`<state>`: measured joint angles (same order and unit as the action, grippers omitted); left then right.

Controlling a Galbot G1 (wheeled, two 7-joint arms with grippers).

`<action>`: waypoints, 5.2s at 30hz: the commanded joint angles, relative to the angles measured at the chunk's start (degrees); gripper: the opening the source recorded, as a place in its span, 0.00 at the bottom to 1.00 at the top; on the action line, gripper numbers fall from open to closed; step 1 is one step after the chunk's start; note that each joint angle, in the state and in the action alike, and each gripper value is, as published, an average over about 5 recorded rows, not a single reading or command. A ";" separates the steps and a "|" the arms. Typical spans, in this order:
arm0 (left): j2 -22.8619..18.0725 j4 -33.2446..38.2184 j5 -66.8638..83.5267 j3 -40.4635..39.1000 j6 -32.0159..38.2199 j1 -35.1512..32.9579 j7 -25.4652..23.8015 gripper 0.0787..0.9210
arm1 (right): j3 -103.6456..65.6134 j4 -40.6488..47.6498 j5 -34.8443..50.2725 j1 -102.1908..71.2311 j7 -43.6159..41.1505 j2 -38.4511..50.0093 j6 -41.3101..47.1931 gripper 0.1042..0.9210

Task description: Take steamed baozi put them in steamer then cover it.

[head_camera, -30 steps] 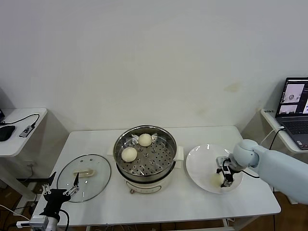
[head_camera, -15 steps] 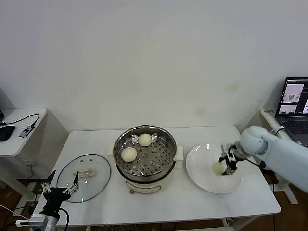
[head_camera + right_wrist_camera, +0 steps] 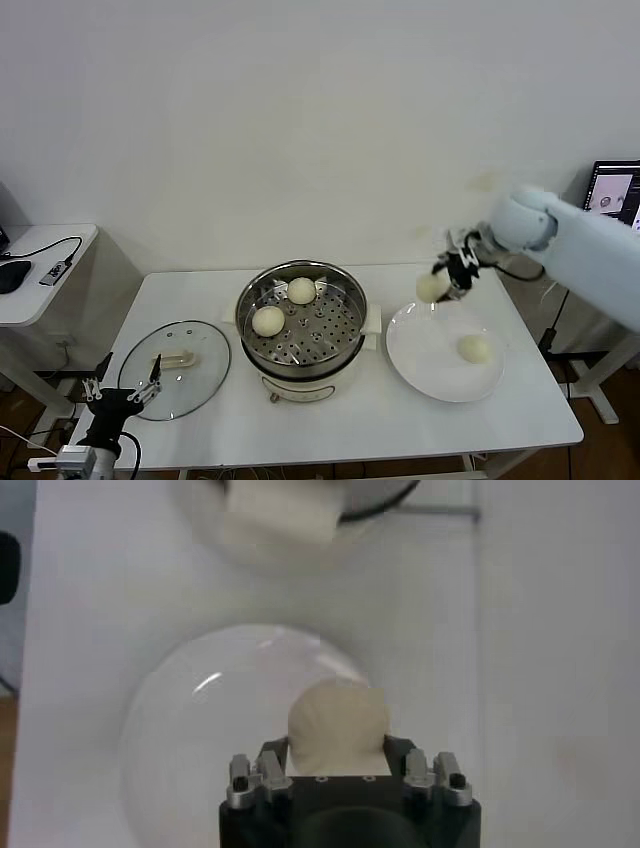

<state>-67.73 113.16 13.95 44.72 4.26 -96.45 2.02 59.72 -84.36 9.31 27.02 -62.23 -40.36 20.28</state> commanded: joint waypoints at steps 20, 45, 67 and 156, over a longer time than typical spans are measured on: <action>-0.80 0.36 0.19 1.30 0.32 -0.19 0.14 0.88 | 15.84 1.00 0.53 6.24 3.95 -27.72 -20.86 0.61; -1.16 0.62 0.47 1.60 0.57 -0.19 0.11 0.88 | 18.40 3.49 -7.97 3.38 2.77 -31.36 -33.22 0.63; 0.39 0.03 0.89 2.87 0.77 0.43 0.00 0.88 | 13.71 -4.86 5.38 10.85 4.56 -10.48 -3.53 0.88; 0.69 -0.16 0.00 1.45 0.18 1.04 0.13 0.88 | -17.04 12.44 -22.57 -31.18 1.30 2.87 -1.61 0.60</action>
<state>-67.08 112.95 13.98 46.14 4.49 -95.39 2.15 41.18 -68.97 -16.04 -6.42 -60.31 -39.47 17.94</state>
